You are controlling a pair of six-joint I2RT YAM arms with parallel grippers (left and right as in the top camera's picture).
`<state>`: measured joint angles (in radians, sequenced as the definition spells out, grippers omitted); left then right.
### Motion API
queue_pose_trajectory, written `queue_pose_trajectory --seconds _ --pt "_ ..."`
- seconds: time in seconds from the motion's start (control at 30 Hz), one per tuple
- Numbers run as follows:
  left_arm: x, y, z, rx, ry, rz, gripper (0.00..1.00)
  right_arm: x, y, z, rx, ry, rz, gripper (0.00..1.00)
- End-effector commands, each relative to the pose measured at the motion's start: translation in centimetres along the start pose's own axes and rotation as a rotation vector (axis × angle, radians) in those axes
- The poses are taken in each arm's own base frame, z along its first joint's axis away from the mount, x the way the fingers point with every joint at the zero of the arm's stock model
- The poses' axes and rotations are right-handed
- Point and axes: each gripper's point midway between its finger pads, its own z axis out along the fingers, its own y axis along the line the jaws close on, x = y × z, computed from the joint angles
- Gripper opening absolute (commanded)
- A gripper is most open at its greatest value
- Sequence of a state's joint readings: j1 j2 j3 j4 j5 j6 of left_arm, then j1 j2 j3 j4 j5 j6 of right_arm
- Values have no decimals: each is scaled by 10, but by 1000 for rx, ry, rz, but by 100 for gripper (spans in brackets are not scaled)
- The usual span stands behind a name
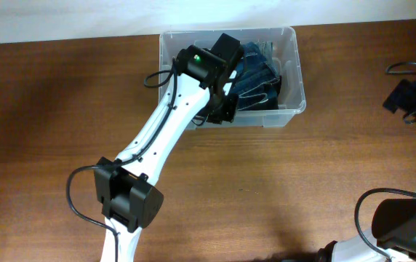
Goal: Pack container
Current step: 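Press the dark blue jeans down into the container with the left gripper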
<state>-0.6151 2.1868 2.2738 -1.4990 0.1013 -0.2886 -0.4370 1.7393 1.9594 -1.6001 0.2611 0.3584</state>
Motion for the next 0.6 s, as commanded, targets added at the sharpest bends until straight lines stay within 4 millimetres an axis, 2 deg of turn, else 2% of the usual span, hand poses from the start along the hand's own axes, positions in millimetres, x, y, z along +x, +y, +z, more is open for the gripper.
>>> queue_pose_trajectory --seconds 0.0,0.17,0.4,0.57 --pt "-2 -1 3 7 1 -15 1 -1 -2 2 13 2 -3 98" --pt "-9 2 9 7 -14 -22 1 -1 -2 2 13 2 -3 98" --pt "-9 4 30 -6 29 -26 1 -1 -2 2 13 2 -3 98" --pt "-17 4 34 -10 5 -24 1 -1 -2 2 13 2 -3 98"
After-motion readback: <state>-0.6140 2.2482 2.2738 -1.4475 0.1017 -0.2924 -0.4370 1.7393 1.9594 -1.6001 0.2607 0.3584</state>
